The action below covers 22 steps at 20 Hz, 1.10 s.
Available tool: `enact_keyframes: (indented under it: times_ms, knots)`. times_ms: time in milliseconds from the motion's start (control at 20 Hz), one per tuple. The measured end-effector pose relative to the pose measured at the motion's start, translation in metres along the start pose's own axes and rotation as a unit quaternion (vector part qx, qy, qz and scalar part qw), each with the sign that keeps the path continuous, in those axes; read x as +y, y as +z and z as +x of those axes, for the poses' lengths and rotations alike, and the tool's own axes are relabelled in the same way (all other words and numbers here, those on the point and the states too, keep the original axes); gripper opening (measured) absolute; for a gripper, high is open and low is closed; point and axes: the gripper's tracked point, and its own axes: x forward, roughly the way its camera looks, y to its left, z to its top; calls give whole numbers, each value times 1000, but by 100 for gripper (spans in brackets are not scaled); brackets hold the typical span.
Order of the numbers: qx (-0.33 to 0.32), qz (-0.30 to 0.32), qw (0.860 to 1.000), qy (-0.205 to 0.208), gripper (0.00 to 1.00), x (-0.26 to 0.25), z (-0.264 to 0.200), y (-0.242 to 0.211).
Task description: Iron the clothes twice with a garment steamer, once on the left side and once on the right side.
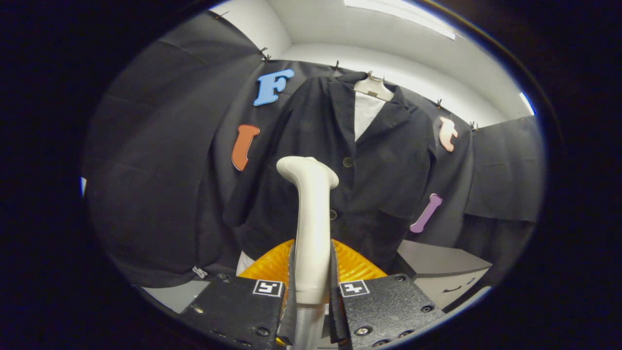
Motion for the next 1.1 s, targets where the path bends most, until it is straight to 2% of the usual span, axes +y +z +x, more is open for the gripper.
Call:
enact_keyframes:
  times_ms: [700, 1100]
  knots:
    - [102, -38, 994, 23, 30, 22, -13, -96]
    - [139, -57, 987, 50, 29, 25, -32, -133]
